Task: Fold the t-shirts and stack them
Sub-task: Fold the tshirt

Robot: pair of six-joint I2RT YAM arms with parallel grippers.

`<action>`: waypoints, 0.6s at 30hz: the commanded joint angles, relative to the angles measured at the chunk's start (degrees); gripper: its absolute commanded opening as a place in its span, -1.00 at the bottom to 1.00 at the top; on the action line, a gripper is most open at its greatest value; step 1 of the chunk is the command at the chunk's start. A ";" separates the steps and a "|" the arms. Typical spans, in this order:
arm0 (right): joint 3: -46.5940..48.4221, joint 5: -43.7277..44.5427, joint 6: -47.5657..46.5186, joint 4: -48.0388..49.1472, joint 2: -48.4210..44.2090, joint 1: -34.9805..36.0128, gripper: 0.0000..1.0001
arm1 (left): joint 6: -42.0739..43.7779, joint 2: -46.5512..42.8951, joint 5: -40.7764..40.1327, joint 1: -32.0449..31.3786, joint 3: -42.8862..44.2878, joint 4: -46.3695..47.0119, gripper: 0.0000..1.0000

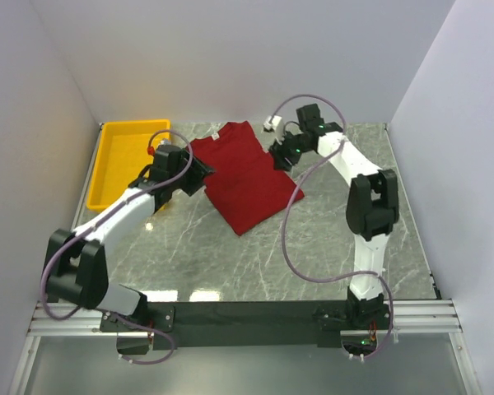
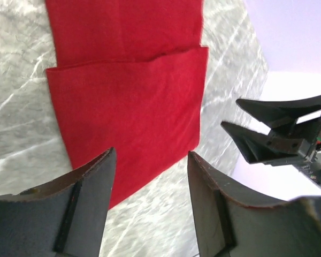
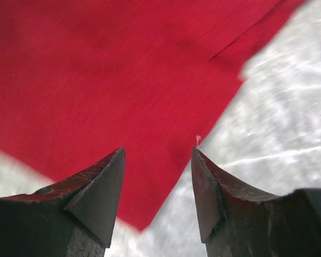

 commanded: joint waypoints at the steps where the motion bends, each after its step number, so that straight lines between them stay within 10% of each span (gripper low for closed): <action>1: -4.54 -11.52 -12.11 -8.30 -8.61 -3.95 0.21 | 6.63 -7.45 1.32 -1.30 -4.66 -1.36 0.23; 10: -26.95 -11.12 -55.28 -18.43 -18.73 -7.75 0.31 | -8.65 -12.05 -0.60 -17.55 -19.28 4.79 0.39; 18: -25.92 -8.37 -52.77 -11.39 -16.72 -7.22 0.31 | -26.24 -9.24 -6.59 -22.13 -27.71 15.77 0.40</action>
